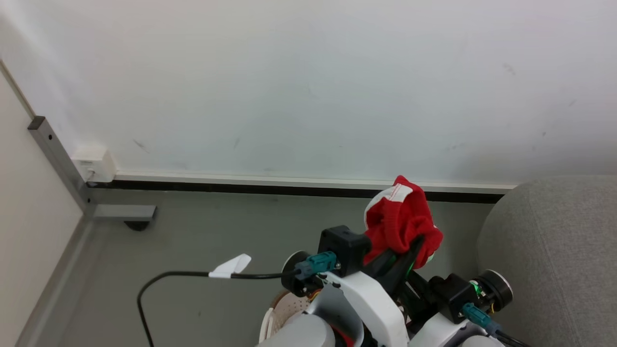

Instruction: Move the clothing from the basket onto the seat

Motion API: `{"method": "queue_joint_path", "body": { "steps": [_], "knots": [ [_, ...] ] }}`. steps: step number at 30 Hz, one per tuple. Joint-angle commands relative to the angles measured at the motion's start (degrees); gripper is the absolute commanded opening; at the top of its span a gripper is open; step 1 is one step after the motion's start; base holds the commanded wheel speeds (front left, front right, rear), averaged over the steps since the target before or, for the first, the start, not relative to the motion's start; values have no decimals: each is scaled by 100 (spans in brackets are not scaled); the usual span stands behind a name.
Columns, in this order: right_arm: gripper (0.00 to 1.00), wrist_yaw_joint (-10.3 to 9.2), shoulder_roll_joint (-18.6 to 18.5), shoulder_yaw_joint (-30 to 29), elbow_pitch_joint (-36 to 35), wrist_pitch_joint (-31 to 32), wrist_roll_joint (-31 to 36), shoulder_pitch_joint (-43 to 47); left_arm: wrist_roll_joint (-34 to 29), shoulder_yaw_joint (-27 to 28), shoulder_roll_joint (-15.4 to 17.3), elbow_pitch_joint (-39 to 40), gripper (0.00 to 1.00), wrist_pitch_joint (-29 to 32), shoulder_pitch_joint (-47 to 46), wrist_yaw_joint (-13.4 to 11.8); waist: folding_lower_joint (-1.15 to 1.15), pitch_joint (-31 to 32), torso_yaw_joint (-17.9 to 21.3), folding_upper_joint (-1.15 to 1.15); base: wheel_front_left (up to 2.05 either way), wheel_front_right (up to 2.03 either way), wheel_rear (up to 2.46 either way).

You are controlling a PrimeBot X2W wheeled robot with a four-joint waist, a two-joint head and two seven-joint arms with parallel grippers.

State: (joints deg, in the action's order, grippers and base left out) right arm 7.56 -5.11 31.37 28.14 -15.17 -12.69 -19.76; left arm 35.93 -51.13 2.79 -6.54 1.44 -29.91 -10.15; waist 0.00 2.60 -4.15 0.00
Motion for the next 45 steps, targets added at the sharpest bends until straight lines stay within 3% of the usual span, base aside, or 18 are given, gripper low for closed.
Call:
{"method": "queue_joint_path", "body": {
  "steps": [1,15,16,17,18,19,33,45],
  "knots": [
    [0,-13,46,19,51,2,-57,-117,42,-13,18,-59,0,-65,-86,-34,0,-3,-62,0,0,0,0],
    [0,-14,-181,-107,-221,2,-368,18,42,65,76,-441,0,-200,-196,-133,0,-55,-50,0,0,0,0],
    [0,-14,-197,-153,-277,2,-417,44,42,78,87,-476,5,-215,-187,-145,0,-67,-40,0,0,0,0],
    [0,-14,-221,-163,-335,2,-458,78,41,89,99,-509,36,-244,-175,-151,0,-76,-29,0,0,0,0],
    [0,-13,-262,-166,-384,2,-490,105,45,97,104,-540,98,-255,-153,-154,0,-87,-16,0,0,0,0],
    [0,-14,-316,-195,-433,2,-532,124,50,97,103,-573,100,-278,-130,-165,0,-99,-3,0,0,0,0],
    [0,-14,-902,-830,-883,2,-909,198,33,-108,102,-973,100,-516,-92,-3,0,-201,420,0,0,0,0],
    [0,-13,-1311,-1513,-1069,3,-945,350,40,-197,133,-1008,100,-617,-44,22,0,-203,1277,0,0,0,0]
  ]
}}
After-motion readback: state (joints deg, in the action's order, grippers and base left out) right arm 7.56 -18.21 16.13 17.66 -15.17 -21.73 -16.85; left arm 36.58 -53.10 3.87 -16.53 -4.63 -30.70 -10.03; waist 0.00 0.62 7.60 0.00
